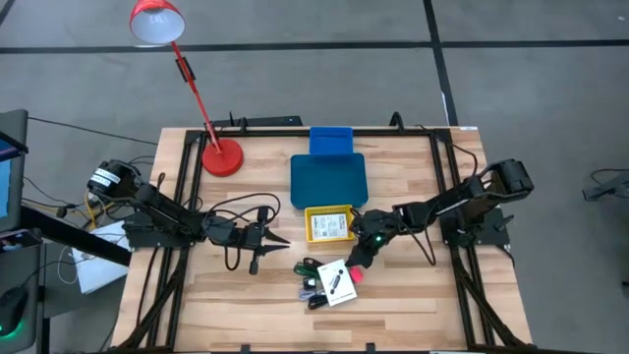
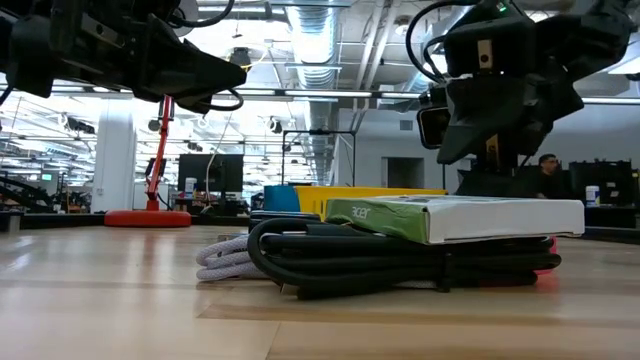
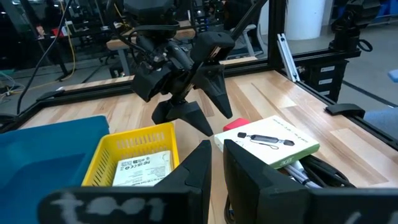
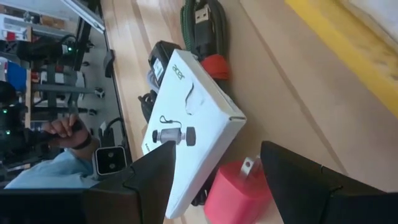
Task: Pick and place items into bin
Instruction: Put the white card reader box into the yellow basket
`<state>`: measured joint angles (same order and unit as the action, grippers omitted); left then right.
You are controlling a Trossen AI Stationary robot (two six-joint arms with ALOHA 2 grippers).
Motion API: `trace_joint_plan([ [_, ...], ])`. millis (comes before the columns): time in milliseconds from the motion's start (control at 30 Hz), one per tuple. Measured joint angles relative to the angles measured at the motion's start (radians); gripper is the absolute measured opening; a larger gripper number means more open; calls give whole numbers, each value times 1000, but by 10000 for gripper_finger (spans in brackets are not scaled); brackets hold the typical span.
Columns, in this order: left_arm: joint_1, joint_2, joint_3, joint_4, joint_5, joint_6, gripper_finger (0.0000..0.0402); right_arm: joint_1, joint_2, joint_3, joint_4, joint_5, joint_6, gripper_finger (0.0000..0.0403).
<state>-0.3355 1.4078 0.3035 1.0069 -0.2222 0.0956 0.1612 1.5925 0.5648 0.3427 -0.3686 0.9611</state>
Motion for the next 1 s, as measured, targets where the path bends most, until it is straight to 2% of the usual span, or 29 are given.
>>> trace_joint_plan([
  [600, -1, 0, 0, -12, 8, -9, 32, 3, 0, 0, 2, 67, 86, 231],
  [1000, -1, 0, 0, -10, 2, 3, 32, 48, -1, -1, 3, 115, 97, 231],
])
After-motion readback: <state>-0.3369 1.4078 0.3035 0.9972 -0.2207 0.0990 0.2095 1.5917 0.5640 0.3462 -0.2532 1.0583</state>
